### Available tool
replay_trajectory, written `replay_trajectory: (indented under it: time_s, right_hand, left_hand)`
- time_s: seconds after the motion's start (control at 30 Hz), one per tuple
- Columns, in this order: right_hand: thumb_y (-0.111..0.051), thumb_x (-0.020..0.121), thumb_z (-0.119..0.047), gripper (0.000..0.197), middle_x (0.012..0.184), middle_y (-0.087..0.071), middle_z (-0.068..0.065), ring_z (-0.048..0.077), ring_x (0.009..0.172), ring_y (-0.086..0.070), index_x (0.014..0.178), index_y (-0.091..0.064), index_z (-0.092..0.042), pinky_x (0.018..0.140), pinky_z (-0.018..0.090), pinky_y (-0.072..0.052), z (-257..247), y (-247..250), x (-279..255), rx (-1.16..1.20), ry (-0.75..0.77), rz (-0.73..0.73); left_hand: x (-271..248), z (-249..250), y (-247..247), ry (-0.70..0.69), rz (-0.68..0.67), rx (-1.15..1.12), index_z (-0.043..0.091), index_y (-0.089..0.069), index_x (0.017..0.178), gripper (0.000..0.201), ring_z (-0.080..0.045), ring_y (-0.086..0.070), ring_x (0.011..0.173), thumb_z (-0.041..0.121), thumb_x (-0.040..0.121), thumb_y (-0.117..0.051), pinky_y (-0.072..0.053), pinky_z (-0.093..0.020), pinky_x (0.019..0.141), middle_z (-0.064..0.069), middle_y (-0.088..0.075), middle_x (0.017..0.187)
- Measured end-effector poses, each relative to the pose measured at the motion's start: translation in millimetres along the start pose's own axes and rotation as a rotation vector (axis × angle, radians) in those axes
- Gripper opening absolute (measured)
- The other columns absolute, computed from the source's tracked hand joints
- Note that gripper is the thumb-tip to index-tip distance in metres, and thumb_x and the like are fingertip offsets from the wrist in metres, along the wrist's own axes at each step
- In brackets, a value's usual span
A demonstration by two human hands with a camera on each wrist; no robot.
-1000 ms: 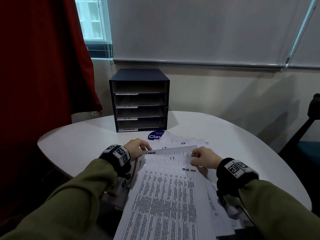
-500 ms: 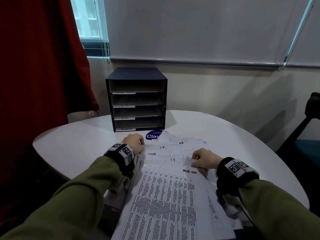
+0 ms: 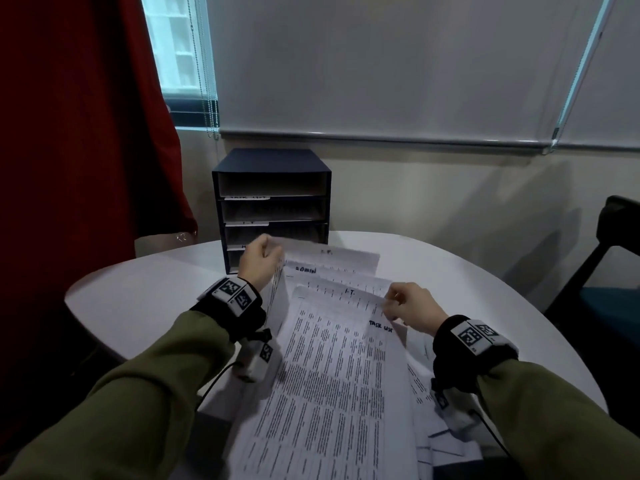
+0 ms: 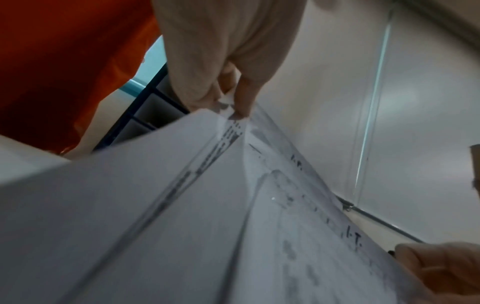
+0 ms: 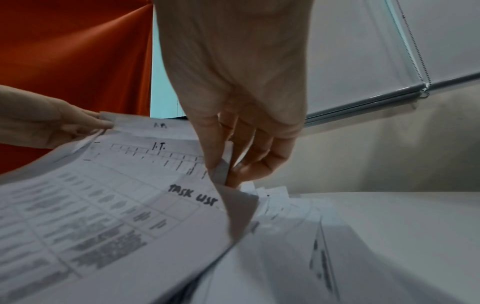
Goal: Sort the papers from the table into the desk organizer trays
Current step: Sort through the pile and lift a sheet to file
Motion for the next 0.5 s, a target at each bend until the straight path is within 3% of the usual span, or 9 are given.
replay_trajectory:
  time_s: [0.1, 0.23, 0.33, 0.37, 0.43, 0.5]
  right_hand:
    - [-0.066, 0.079, -0.007, 0.026, 0.063, -0.066, -0.007, 0.019, 0.07, -0.064, 0.063, -0.055, -0.025, 0.066, 0.026, -0.046, -9.9, 14.6, 1.4, -0.004, 0.04, 0.034]
    - [-0.069, 0.08, -0.006, 0.029, 0.062, -0.068, -0.014, 0.013, 0.069, -0.066, 0.065, -0.062, -0.03, 0.072, 0.027, -0.049, -34.4, 49.9, 2.2, 0.162, 0.178, 0.221]
    - [-0.07, 0.082, -0.004, 0.031, 0.074, -0.068, -0.004, -0.005, 0.067, -0.061, 0.068, -0.06, -0.029, 0.077, 0.023, -0.05, -69.4, 86.6, 5.4, 0.333, 0.323, 0.357]
    - [-0.07, 0.083, -0.006, 0.028, 0.078, -0.068, 0.0, -0.004, 0.073, -0.062, 0.07, -0.06, -0.028, 0.078, 0.026, -0.051, -81.9, 100.1, 8.0, 0.364, 0.357, 0.413]
    - [-0.071, 0.083, -0.017, 0.011, 0.089, -0.069, 0.003, 0.012, 0.089, -0.064, 0.077, -0.063, -0.023, 0.084, 0.032, -0.05, -104.9, 128.0, 12.8, 0.35, 0.375, 0.542]
    - [-0.071, 0.084, -0.022, 0.008, 0.095, -0.061, 0.003, 0.016, 0.094, -0.056, 0.083, -0.063, -0.02, 0.086, 0.029, -0.042, -125.5, 152.4, 19.0, 0.29, 0.364, 0.627]
  left_hand:
    - [2.8, 34.0, 12.4, -0.125, 0.088, -0.048, 0.006, -0.053, 0.095, 0.01, -0.018, -0.049, 0.073, 0.014, 0.096, -0.046, -0.041, -0.031, 0.067, -0.007, -0.055, 0.086]
    - [11.8, 76.3, 36.2, -0.242, 0.193, -0.179, 0.018, -0.047, 0.084, 0.015, -0.012, -0.039, 0.058, 0.012, 0.097, -0.045, -0.035, -0.02, 0.053, 0.002, -0.047, 0.072]
    - [22.0, 107.6, 56.8, -0.314, 0.286, -0.274, 0.027, -0.046, 0.078, 0.026, -0.011, -0.046, 0.069, 0.007, 0.095, -0.045, -0.04, -0.026, 0.068, 0.003, -0.05, 0.076]
    - [24.6, 119.2, 61.4, -0.336, 0.289, -0.308, 0.028, -0.047, 0.079, 0.028, -0.011, -0.048, 0.072, 0.005, 0.094, -0.045, -0.042, -0.028, 0.072, 0.003, -0.052, 0.077]
    - [31.5, 139.7, 68.2, -0.368, 0.261, -0.335, 0.028, -0.05, 0.082, 0.023, -0.013, -0.052, 0.079, 0.008, 0.093, -0.046, -0.045, -0.032, 0.078, 0.003, -0.055, 0.082]
    - [34.2, 158.5, 75.0, -0.386, 0.215, -0.338, 0.027, -0.052, 0.084, 0.017, -0.016, -0.054, 0.084, 0.013, 0.091, -0.046, -0.046, -0.036, 0.081, 0.002, -0.057, 0.086]
Point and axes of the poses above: each hand's wrist, its own x-axis towards the middle knuckle, its own y-axis out of the back of the hand, z = x × y, the point moved 8 cm from there along x, towards the middle knuckle
